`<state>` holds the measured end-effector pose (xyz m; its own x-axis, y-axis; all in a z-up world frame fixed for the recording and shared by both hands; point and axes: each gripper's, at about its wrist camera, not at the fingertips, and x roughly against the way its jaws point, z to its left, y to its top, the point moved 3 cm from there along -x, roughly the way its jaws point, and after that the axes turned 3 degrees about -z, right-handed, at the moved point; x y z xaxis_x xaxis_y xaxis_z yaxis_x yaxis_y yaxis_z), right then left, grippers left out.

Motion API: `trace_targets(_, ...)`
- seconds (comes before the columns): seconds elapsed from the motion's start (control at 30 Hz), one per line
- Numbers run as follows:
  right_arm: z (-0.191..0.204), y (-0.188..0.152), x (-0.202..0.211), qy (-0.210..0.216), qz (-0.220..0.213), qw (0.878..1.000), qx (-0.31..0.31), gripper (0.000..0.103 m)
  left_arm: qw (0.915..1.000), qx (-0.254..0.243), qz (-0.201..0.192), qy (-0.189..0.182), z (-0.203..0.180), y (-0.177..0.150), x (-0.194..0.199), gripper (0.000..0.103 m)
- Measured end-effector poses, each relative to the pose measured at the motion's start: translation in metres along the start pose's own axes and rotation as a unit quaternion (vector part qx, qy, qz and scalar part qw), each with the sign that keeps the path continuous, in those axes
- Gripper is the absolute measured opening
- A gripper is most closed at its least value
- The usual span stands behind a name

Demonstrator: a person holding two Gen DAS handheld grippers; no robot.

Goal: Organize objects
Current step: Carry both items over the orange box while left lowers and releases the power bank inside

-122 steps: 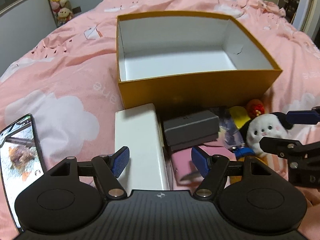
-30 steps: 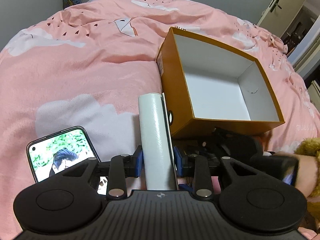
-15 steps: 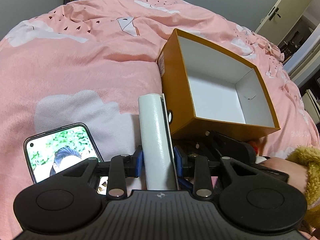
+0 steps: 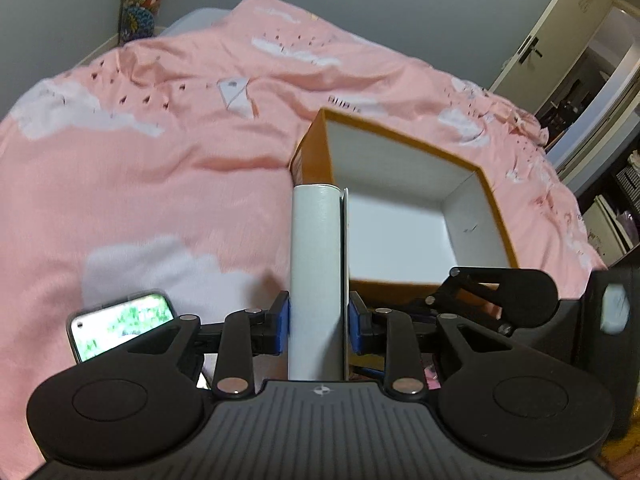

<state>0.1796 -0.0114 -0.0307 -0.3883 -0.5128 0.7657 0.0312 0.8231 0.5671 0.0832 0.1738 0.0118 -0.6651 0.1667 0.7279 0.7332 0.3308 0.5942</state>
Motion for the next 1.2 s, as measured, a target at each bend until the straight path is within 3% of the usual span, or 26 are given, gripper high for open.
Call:
trace_targets(0.17, -0.028, 0.008, 0.037, 0.013, -0.033, 0.997, -0.061, 0.047, 0.9995, -0.015, -0.019, -0.022, -0.019, 0.022, 0.007, 0.032)
trace_targets(0.3, 0.001, -0.003, 0.063, -0.018, -0.051, 0.995, -0.083, 0.047, 0.9981, -0.029, -0.032, -0.045, -0.040, 0.043, -0.001, 0.032)
trace_targets(0.43, -0.038, -0.008, 0.062, -0.075, -0.049, 0.989, -0.115, 0.047, 0.9965, -0.032, -0.033, -0.070, -0.060, 0.066, -0.026, 0.032)
trace_targets(0.57, -0.076, -0.034, 0.061, -0.095, -0.042, 0.977, -0.185, 0.047, 0.9960, -0.031, -0.018, -0.082, -0.077, 0.081, -0.067, 0.032)
trace_targets(0.73, -0.109, -0.064, 0.030, -0.080, -0.028, 0.958, -0.274, 0.047, 0.9969, -0.021, 0.028, -0.071, -0.079, 0.085, -0.132, 0.032)
trace_targets(0.9, -0.119, -0.084, 0.002, -0.061, -0.020, 0.948, -0.311, 0.047, 0.9944, -0.020, 0.087, -0.057, -0.079, 0.072, -0.185, 0.032)
trace_targets(1.07, -0.123, -0.099, -0.007, -0.037, -0.017, 0.939, -0.341, 0.047, 0.9919, -0.031, 0.118, -0.035, -0.080, 0.055, -0.209, 0.032)
trace_targets(1.2, -0.124, -0.106, -0.017, -0.021, -0.019, 0.932, -0.362, 0.047, 0.9924, -0.044, 0.115, -0.006, -0.085, 0.043, -0.215, 0.032)
